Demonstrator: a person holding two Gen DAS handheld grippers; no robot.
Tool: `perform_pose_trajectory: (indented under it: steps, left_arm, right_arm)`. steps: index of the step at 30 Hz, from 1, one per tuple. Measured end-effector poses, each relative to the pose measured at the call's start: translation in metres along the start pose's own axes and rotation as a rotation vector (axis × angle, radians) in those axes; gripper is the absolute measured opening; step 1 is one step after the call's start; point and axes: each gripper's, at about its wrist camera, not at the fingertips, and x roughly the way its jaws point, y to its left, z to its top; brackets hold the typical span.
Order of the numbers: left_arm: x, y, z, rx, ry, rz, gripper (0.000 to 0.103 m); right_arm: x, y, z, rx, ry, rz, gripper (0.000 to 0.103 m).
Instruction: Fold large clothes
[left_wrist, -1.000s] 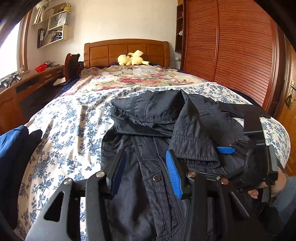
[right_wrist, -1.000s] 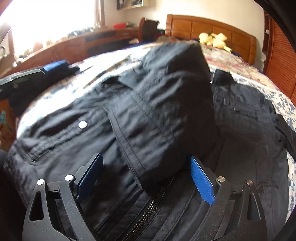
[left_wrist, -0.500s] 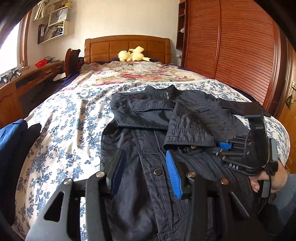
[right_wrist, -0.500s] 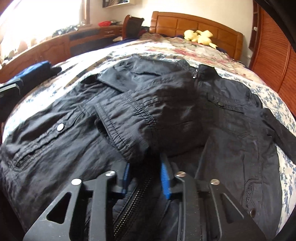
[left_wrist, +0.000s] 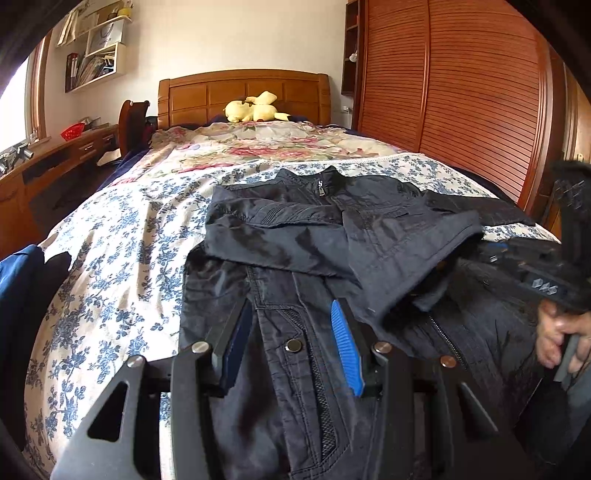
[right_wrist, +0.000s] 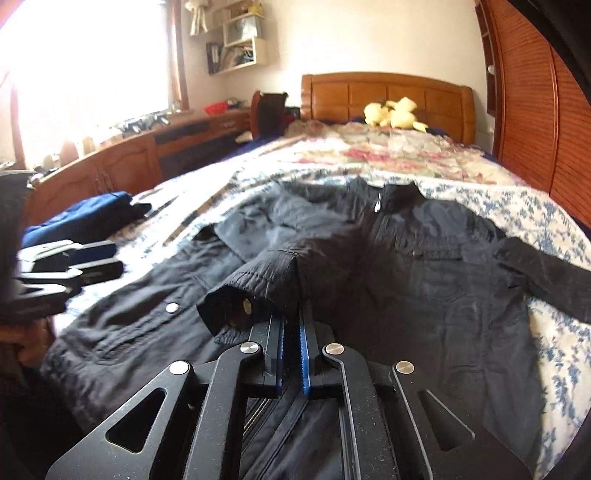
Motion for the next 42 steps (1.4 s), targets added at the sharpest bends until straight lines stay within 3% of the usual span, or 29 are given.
perform_pose_trajectory:
  steps: [6,10,16,22,24,26,31,35,42]
  left_arm:
    - [0.001,-0.007,0.001,0.011,-0.001,-0.006,0.043]
    - [0.003,-0.011,0.002,0.019,-0.001,-0.009,0.043]
    - [0.007,-0.016,0.001,0.027,0.008,-0.007,0.043]
    - [0.007,-0.016,0.001,0.028,0.008,-0.007,0.043]
    - [0.007,-0.016,0.001,0.029,0.008,-0.006,0.043]
    - [0.007,-0.016,0.001,0.028,0.010,-0.006,0.043]
    - [0.007,-0.015,0.001,0.025,0.010,-0.004,0.043]
    - [0.007,-0.011,0.000,0.022,0.009,-0.001,0.043]
    - [0.004,-0.006,-0.002,0.011,0.009,0.005,0.043]
  right_arm:
    - [-0.039,-0.001,0.004,0.013,-0.048,0.043,0.003]
    - [-0.049,-0.002,-0.003,-0.018,-0.039,0.005,0.001]
    - [-0.038,-0.014,-0.015,-0.011,0.006,-0.035,0.001]
    - [-0.023,-0.012,-0.025,-0.017,0.043,-0.018,0.001]
    - [-0.015,-0.007,-0.028,-0.021,0.055,-0.013,0.008]
    - [-0.006,0.000,-0.031,-0.025,0.076,0.005,0.032]
    - [0.012,0.020,-0.036,-0.064,0.098,0.033,0.053]
    - [0.028,0.033,-0.038,-0.095,0.120,0.041,0.061]
    - [0.048,0.041,-0.042,-0.106,0.149,0.052,0.064]
